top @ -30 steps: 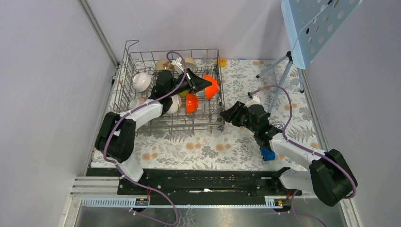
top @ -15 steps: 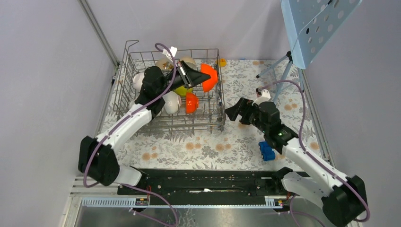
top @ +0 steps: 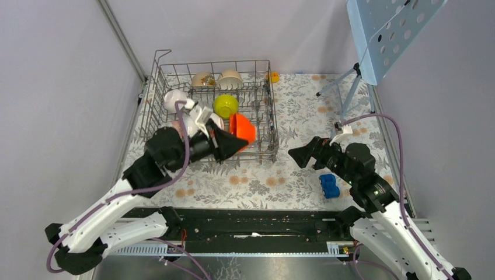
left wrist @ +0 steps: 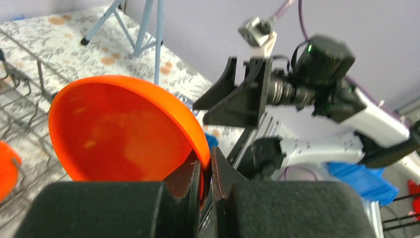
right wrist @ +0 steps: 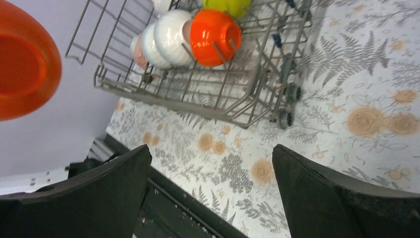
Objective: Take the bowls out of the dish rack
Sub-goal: Pick up the bowl from the dish rack, then place the bowl at the center of the board.
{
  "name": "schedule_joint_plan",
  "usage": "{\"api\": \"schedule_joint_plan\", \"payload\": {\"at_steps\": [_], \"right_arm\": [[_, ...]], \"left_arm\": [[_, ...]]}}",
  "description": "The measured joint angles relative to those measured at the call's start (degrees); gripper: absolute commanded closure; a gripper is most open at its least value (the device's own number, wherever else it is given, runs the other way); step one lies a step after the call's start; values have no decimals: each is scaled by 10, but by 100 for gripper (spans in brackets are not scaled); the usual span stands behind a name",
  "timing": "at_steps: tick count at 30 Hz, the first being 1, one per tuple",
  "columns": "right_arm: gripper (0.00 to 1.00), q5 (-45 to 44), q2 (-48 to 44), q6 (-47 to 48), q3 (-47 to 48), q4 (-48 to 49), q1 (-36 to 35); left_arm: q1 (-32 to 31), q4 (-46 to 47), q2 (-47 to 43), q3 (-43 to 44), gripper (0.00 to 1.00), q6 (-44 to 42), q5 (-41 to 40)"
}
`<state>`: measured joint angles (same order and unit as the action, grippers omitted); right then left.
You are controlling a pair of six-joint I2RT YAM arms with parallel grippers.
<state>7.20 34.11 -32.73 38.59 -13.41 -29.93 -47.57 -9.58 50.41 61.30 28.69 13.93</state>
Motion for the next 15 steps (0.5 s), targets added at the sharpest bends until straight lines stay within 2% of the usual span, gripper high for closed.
{"api": "schedule_joint_plan", "payload": {"at_steps": [5, 9, 11, 15], "right_arm": [[0, 52, -31, 10, -15, -22, 0], [0, 64, -58, 24, -33, -45, 0], [0, 60, -59, 35, -32, -58, 0], [1, 44, -38, 52, -32, -95, 0]], "left_arm": [[-63, -108, -77, -35, 100, -60, -64], [-106, -169, -70, -36, 100, -87, -95], [-156, -195, -51, -36, 100, -98, -125], [-300, -229, -3, -41, 100, -123, -214]]}}
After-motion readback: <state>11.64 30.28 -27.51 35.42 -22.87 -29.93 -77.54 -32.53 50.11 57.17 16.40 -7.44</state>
